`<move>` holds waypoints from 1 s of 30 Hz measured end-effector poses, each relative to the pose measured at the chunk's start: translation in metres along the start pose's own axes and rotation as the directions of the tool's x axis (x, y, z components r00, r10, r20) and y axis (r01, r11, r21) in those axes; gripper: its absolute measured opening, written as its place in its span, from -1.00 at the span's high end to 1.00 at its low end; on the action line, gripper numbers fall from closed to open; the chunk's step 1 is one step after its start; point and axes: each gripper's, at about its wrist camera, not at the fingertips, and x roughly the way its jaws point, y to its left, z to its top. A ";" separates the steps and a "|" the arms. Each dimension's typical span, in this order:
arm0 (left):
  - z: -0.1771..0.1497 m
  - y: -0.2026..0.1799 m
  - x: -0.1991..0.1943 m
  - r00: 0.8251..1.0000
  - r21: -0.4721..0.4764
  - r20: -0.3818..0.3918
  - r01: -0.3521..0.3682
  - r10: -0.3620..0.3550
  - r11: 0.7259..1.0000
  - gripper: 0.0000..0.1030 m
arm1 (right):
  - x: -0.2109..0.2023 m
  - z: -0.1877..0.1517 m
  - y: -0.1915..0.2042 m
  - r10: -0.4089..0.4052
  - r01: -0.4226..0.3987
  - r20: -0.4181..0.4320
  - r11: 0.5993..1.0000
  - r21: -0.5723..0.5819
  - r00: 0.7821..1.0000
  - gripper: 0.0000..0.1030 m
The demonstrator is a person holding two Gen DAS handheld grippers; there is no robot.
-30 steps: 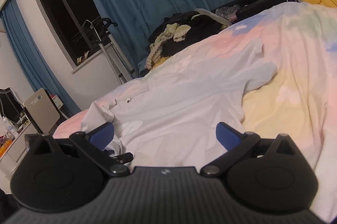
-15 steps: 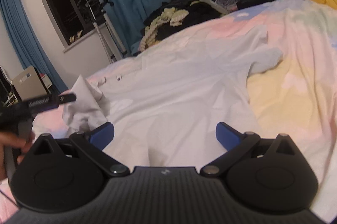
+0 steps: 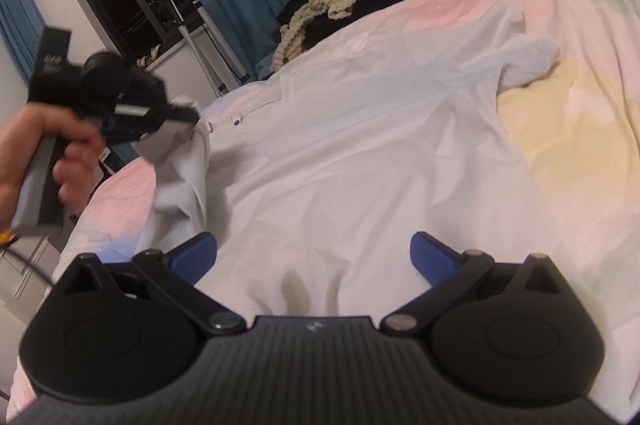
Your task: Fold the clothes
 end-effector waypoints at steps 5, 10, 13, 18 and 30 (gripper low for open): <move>-0.026 -0.016 0.039 1.000 0.071 -0.029 0.008 -0.006 0.997 0.63 | -0.002 0.003 0.001 -0.017 0.018 0.032 0.999 -0.034 0.999 -1.00; -0.051 -0.010 -0.008 0.998 0.150 0.023 0.053 -0.057 0.987 -0.46 | -0.004 0.005 0.003 -0.033 0.037 0.064 0.997 -0.068 0.997 -1.00; -0.068 0.005 -0.063 0.998 0.179 0.034 0.053 -0.060 0.982 -0.47 | -0.005 0.007 0.004 -0.041 0.049 0.084 0.995 -0.088 0.996 -1.00; -0.132 0.058 -0.160 0.996 0.207 -0.060 0.072 -0.061 0.976 -0.47 | -0.015 0.008 0.009 -0.020 0.032 0.106 0.994 -0.108 0.994 -1.00; -0.261 0.125 -0.214 0.922 0.013 -0.377 0.103 -0.091 0.995 -0.34 | -0.048 0.002 0.011 -0.067 0.082 0.125 0.989 -0.121 0.990 -1.00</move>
